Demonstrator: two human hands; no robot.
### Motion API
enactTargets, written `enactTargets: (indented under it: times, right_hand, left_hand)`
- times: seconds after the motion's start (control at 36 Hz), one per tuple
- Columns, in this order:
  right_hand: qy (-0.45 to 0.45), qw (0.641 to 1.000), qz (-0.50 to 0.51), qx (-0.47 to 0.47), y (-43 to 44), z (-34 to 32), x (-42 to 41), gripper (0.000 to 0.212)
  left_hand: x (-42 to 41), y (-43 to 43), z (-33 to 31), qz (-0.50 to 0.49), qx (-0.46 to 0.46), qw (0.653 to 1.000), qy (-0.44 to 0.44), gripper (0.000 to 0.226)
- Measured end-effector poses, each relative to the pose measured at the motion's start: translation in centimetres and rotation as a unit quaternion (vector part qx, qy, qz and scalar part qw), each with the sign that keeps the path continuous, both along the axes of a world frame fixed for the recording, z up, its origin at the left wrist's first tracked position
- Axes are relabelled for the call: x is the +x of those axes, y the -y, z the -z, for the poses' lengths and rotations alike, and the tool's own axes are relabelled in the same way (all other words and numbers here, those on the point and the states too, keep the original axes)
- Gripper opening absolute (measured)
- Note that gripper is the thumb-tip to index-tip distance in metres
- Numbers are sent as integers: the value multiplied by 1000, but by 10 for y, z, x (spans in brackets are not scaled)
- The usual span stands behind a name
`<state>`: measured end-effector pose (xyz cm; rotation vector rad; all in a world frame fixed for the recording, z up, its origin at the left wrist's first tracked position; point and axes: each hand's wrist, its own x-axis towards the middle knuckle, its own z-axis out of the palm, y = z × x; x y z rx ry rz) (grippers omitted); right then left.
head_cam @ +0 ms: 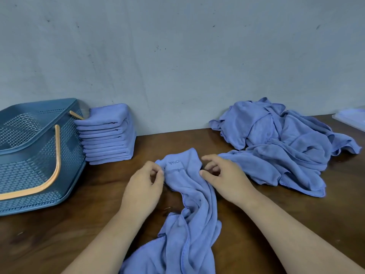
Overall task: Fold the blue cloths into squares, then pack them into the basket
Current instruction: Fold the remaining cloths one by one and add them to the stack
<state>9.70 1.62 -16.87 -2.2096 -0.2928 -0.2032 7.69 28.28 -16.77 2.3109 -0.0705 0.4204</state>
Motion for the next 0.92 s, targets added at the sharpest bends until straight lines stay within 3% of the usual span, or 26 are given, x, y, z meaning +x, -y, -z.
enactTargets:
  times: [0.03, 0.06, 0.14, 0.19, 0.25, 0.31, 0.36, 0.42, 0.53, 0.61, 0.78, 0.86, 0.92]
  right_hand:
    - [3, 1000, 0, -19, -1, 2, 0, 35]
    - [6, 999, -2, -38, -1, 4, 0, 37]
    - [13, 996, -11, -90, -6, 6, -2, 43]
    - [29, 992, -14, -125, -10, 5, -2, 41]
    - [35, 989, -25, -140, -11, 5, -2, 36]
    - [28, 990, -41, -133, -11, 5, -2, 32]
    - [12, 996, -41, -81, -11, 3, -2, 29]
    - [-24, 999, -25, 37, -11, -2, -1, 22]
    - [-93, 953, 24, 288, -11, -9, 1, 7]
    - [-121, 924, 54, 359, -6, -10, 5, 11]
    - [-101, 952, 77, 279, 7, -11, 6, 33]
    - [-104, 979, 80, 155, 13, -7, 7, 41]
    - [-98, 990, 82, 62, 15, -6, 8, 45]
  left_hand:
    - [1, -1, 1, -22, 47, 999, -12, 4]
    - [2, -1, 4, -39, 89, 995, -27, 15]
    - [3, 5, 8, -62, 141, 986, -62, 62]
    - [7, 7, 6, -52, 164, 980, -103, 83]
    - [11, 6, 5, -32, 179, 974, -133, 82]
    - [13, 4, 4, -11, 165, 977, -136, 65]
    - [17, 0, 3, -1, 110, 988, -110, 34]
    - [20, -6, 4, 2, 80, 993, -86, 18]
    - [13, -8, -4, 29, 1, 998, -54, 20]
    - [6, -6, -13, 71, -106, 991, -50, 22]
    - [9, -6, -20, 98, -247, 963, -55, 24]
    - [15, -11, -12, 101, -145, 981, -76, 17]
    - [13, -12, -6, 126, -53, 984, -116, 42]
